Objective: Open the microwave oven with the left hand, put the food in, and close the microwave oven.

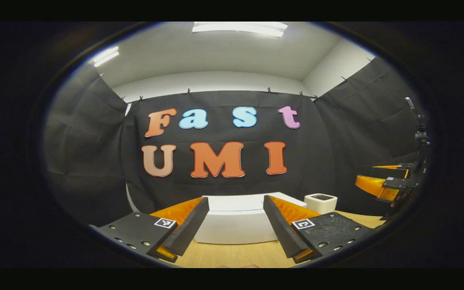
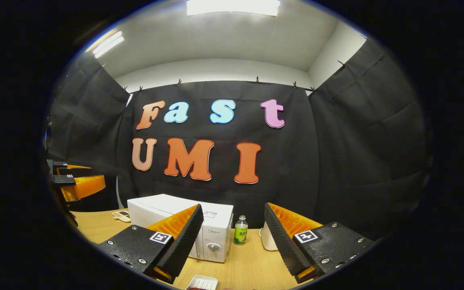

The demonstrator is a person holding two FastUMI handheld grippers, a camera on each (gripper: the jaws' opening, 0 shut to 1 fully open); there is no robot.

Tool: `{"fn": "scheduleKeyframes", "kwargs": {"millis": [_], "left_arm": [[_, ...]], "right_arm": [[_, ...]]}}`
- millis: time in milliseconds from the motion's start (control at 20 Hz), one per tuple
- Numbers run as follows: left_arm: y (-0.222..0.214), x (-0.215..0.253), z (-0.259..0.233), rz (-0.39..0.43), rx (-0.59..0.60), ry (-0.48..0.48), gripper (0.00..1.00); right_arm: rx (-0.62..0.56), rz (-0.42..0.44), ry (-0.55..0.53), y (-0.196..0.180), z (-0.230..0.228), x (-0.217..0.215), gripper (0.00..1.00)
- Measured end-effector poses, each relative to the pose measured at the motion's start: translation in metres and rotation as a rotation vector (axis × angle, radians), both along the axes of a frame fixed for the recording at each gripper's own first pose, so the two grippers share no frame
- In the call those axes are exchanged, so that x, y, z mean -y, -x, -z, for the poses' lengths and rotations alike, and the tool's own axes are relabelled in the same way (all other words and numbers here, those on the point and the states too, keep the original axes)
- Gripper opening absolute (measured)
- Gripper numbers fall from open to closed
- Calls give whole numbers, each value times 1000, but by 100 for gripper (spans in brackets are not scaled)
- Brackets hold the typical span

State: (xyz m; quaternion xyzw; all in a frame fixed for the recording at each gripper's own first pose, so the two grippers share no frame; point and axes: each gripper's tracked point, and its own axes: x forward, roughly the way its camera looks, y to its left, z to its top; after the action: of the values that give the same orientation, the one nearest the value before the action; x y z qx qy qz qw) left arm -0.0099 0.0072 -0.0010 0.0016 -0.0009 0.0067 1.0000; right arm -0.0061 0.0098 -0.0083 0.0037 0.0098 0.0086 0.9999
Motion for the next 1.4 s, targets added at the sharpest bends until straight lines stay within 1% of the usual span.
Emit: {"fn": "scheduleKeyframes", "kwargs": {"millis": [50,100,150,200,250,300,350,400,450,500,700,800,900,950,1000,1050,1200,1350,1400], "left_arm": [[2,-1,-1,-1,1,0,92],[3,-4,-1,-5,4,0,88],[3,-6,-1,-8,6,1,88],[5,-7,-2,-9,10,5,92],[6,-6,-2,-2,13,11,88],[5,-2,-2,12,12,20,92],[6,2,-1,26,10,32,88],[6,2,0,32,11,43,88],[7,1,-1,25,17,52,92],[7,-2,2,20,19,59,88],[2,11,15,35,12,82,88],[0,5,17,-10,33,101,88],[-5,18,27,-2,32,109,88],[-7,26,35,13,20,110,92],[-8,32,43,23,10,106,92],[-9,38,48,33,5,102,88],[-18,62,70,65,-8,99,88],[-29,83,99,91,-53,81,88],[-33,90,109,98,-68,74,92]], "right_arm": [[1,-3,-3,1,-1,-2,95],[3,-6,-8,1,-3,-4,95],[5,-8,-11,1,-4,-5,95],[7,-7,-12,1,-4,-5,95],[9,-8,-12,1,-4,-5,95],[10,-8,-11,1,-4,-6,95],[9,-9,-9,2,-4,-7,95],[9,-9,-8,3,-2,-7,95],[7,-8,-6,3,-1,-7,95],[5,-8,-4,4,0,-7,95],[-9,-1,-14,6,12,-2,95],[-20,4,-26,8,21,4,95],[-37,10,-46,9,30,9,95],[-45,18,-50,9,34,13,95],[-50,29,-50,9,38,17,95],[-54,38,-47,10,42,21,95],[-64,47,-39,15,53,24,95],[-77,55,-38,19,67,28,95],[-82,58,-39,21,70,30,95]]}}
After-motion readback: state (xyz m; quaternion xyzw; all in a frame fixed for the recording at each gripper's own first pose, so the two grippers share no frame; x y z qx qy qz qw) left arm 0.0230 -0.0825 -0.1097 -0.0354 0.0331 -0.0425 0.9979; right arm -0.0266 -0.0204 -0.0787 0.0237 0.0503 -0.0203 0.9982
